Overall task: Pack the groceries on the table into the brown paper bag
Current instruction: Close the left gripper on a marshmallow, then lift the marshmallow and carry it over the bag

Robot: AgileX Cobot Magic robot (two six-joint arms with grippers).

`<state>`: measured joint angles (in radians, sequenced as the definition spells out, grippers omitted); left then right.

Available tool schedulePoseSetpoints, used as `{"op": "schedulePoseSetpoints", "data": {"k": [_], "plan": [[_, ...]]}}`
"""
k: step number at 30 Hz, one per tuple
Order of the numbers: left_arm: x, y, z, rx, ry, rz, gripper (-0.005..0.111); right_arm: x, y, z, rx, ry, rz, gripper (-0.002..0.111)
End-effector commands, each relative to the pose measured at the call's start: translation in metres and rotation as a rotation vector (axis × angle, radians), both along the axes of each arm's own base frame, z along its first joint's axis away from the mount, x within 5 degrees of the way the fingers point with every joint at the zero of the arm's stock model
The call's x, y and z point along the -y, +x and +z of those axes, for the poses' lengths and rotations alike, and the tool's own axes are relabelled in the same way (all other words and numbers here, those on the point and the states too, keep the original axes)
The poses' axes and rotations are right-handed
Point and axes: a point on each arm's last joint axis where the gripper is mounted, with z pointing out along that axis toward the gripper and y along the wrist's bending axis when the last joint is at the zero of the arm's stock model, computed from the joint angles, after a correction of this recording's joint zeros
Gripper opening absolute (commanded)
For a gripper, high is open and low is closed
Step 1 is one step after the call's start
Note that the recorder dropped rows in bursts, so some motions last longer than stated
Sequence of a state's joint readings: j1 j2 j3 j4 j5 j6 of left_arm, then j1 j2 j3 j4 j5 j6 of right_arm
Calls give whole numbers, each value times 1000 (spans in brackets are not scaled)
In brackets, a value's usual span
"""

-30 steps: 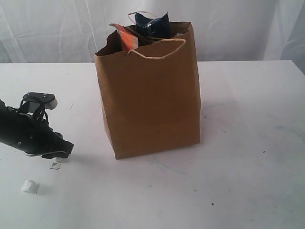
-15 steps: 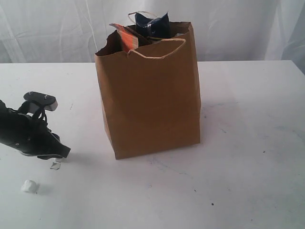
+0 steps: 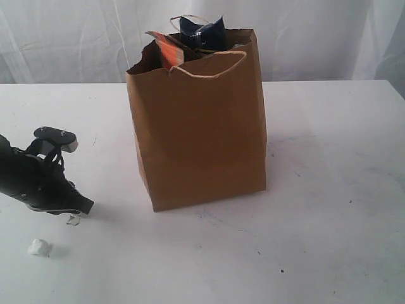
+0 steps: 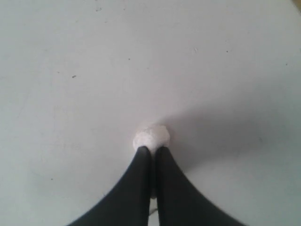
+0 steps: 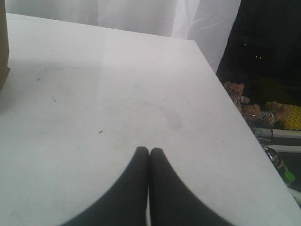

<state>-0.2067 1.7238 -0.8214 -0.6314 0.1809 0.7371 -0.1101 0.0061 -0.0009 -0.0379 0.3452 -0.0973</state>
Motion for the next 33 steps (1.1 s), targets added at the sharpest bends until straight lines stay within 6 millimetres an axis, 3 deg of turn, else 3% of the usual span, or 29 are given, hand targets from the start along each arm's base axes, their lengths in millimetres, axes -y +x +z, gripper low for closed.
{"op": "schedulePoseSetpoints", "data": {"k": [1,6,9,13,16,21,27,33], "plan": [[2,-6,18,32,-24,-12,0,1,0,0,6,-8,-8,0],[0,-12,59,173,-48,-18,0,1,0,0,6,-8,-8,0],[-2,-15,107,358,-79,4,0,1,0,0,6,-8,-8,0],[-7,-12,151,551,-213,193,0,1,0,0,6,-8,-8,0],[-5,-8,174,570,-358,290,0,1,0,0,6,-8,-8,0],[6,-7,198,536,-497,258,0,1,0,0,6,-8,-8,0],[7,-2,230,620,-538,239,0,1,0,0,6,-8,-8,0],[13,4,233,588,-560,196,0,1,0,0,6,-8,-8,0]]}}
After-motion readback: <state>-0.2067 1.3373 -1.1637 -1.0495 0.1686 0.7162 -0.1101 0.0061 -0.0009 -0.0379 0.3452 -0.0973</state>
